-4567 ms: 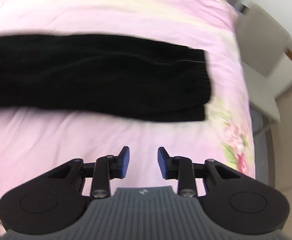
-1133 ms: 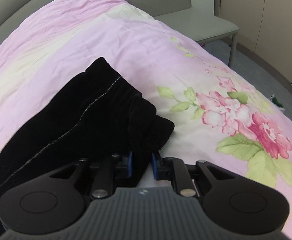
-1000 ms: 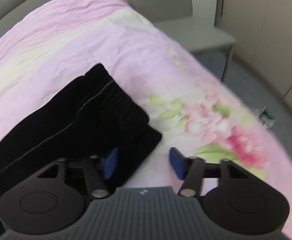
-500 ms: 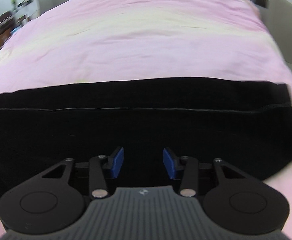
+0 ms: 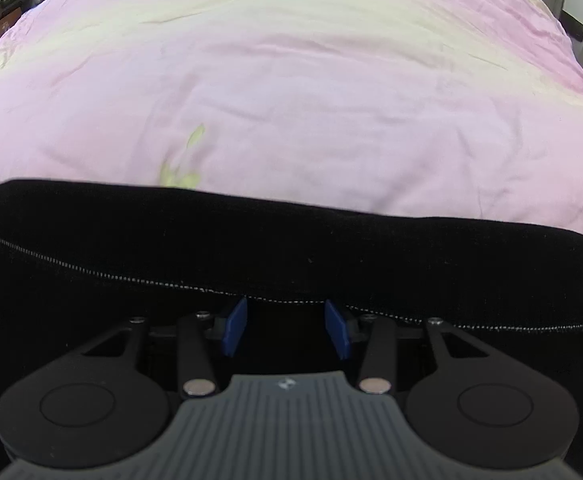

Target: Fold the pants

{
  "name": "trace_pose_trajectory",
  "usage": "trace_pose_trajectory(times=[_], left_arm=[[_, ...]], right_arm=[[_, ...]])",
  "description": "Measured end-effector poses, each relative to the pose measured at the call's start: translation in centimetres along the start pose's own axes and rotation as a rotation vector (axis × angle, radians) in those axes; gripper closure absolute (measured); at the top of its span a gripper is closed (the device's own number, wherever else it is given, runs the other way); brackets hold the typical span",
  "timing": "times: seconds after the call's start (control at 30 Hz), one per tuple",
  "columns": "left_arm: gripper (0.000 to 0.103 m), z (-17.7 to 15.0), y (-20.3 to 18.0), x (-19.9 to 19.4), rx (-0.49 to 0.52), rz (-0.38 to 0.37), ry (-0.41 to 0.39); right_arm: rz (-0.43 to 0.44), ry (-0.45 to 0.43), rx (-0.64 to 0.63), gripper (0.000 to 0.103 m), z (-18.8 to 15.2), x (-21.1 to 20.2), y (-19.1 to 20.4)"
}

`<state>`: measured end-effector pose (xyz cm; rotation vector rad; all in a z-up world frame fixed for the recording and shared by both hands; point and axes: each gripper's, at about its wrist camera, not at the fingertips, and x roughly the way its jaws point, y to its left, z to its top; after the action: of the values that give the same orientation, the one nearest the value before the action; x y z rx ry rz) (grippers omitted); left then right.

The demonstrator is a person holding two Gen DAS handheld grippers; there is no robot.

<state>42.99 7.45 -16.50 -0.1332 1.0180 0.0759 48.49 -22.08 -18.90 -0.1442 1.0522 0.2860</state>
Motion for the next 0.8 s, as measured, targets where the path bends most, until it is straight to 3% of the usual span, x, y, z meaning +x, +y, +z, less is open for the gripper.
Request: trace_pose_trajectory(times=[0.2,0.33,0.43,0.67,0.73,0.8], left_arm=[[0.06,0.2,-0.4,-1.4,-0.058,0.016,-0.053],[0.059,-1.6,-2.3,-6.3,0.045,-0.003,-0.119],[0.059,-4.5,-4.6,-10.1,0.144,-0.059,-0.134],[0.059,-12.1,-7.4,-15.2,0.227,-0.192,-0.037],[0.059,-13.7,-7.6,-15.9,0.212,-0.213,-0.018],[0.059,-15.5,-8.1,-16.3,0.217,-0.211,0.025]], right_arm=[[0.008,-0.016,0.095,0.064,0.9,-0.1,-0.9],[0.009,-0.026,0.042,0.063,-0.1,-2.8,-0.5],[0.039,-0.053,-0.017,0.063,-2.3,-6.1,0.4],[0.159,-0.081,-0.094,0.062,-9.4,-12.3,3.6],[0.121,-0.076,-0.143,0.058,-10.9,-11.5,4.5],[0.113,-0.031,-0.083,0.054,-11.7,-9.8,3.8]])
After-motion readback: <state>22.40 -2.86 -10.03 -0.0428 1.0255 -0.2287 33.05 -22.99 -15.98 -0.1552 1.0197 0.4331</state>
